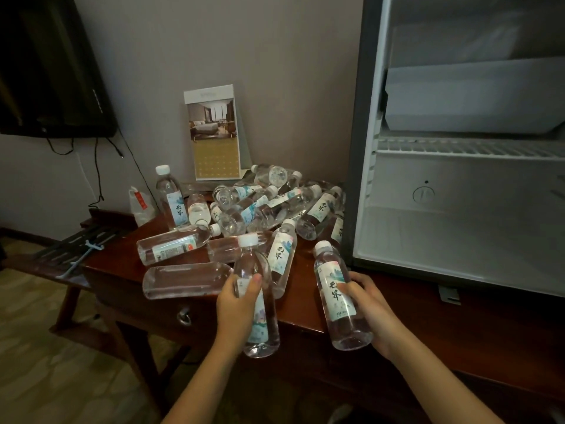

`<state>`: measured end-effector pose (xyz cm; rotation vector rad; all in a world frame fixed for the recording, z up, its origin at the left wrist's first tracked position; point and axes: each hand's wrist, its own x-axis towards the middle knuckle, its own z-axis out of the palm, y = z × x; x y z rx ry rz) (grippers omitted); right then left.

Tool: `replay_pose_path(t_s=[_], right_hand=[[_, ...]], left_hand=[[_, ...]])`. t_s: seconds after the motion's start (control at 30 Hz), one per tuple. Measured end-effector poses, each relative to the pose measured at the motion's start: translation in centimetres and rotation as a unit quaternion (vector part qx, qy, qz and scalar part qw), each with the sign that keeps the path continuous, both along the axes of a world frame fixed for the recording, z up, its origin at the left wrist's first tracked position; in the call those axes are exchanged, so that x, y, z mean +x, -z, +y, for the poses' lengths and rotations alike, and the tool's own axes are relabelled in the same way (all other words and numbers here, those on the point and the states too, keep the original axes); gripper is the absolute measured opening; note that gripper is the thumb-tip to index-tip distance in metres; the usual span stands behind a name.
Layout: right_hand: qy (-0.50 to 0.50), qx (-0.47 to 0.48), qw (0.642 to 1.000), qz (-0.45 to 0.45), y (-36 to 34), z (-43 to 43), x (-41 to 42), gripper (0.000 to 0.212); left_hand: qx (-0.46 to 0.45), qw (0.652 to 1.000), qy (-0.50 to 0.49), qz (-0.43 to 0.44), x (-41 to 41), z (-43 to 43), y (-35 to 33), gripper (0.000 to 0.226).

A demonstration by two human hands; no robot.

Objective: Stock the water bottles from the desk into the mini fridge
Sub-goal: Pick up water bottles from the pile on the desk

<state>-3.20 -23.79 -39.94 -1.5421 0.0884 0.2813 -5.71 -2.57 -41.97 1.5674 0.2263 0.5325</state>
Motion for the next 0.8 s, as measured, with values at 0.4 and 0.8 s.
replay_pose_path(t_s=[0.4, 0.8], right_hand=[[-0.011, 0.014, 1.000, -0.025, 1.0, 4.0, 0.1, 0.040], [0.091, 0.157, 0.983, -0.008, 1.4, 7.4, 2.8, 0.047]], left_hand=[[0.093, 0.964, 0.217, 0.123, 3.6, 9.4, -2.9, 0.029], [-0.061, 0.997, 0.003, -0.050, 5.2, 8.2, -2.8, 0.018]])
